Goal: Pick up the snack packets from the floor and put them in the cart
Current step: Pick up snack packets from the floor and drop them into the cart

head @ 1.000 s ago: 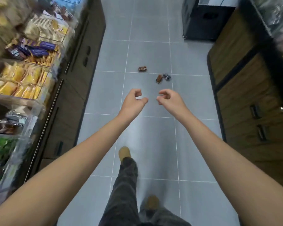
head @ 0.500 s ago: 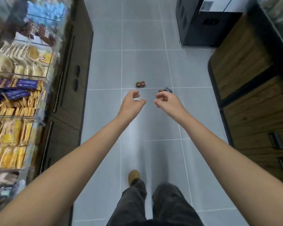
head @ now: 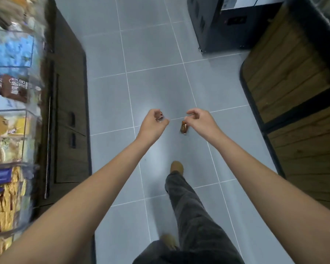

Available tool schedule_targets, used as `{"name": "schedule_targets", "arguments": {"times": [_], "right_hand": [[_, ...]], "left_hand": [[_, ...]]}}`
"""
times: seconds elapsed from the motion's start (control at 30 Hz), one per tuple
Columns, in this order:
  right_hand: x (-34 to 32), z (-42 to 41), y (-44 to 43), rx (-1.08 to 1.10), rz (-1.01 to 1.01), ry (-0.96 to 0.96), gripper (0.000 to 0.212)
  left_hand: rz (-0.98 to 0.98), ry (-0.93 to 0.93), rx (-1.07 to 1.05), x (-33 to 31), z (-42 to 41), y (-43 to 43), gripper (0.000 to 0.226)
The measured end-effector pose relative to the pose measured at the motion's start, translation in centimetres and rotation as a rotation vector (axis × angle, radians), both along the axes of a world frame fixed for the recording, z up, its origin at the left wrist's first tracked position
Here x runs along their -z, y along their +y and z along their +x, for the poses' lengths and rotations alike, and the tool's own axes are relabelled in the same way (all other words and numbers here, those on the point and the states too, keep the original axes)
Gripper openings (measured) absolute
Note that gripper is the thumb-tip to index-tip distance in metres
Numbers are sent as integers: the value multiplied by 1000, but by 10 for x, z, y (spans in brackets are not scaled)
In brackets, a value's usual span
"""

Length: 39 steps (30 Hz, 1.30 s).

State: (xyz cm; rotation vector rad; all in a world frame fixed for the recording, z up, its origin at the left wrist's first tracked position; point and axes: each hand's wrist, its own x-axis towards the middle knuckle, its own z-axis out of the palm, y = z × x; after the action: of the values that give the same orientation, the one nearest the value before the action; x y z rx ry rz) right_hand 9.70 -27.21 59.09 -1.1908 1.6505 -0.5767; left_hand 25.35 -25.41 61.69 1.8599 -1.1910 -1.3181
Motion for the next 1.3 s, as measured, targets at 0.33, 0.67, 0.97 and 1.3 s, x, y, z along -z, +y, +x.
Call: {"name": "schedule_targets", "arguments": {"times": [0.33, 0.67, 0.97, 1.3], "right_hand": [[50, -10, -166, 88, 180, 44, 26], [187, -1, -249, 385, 271, 92, 27], [411, 21, -285, 469, 423, 181, 39], [649, 16, -276, 534, 507, 416, 64]], "left_hand": [[163, -73, 90, 60, 3, -172, 51], [223, -308, 266, 217, 15, -294, 59], [311, -459, 444, 466, 25, -354, 74], [205, -757, 618, 699, 40, -372, 89]]}}
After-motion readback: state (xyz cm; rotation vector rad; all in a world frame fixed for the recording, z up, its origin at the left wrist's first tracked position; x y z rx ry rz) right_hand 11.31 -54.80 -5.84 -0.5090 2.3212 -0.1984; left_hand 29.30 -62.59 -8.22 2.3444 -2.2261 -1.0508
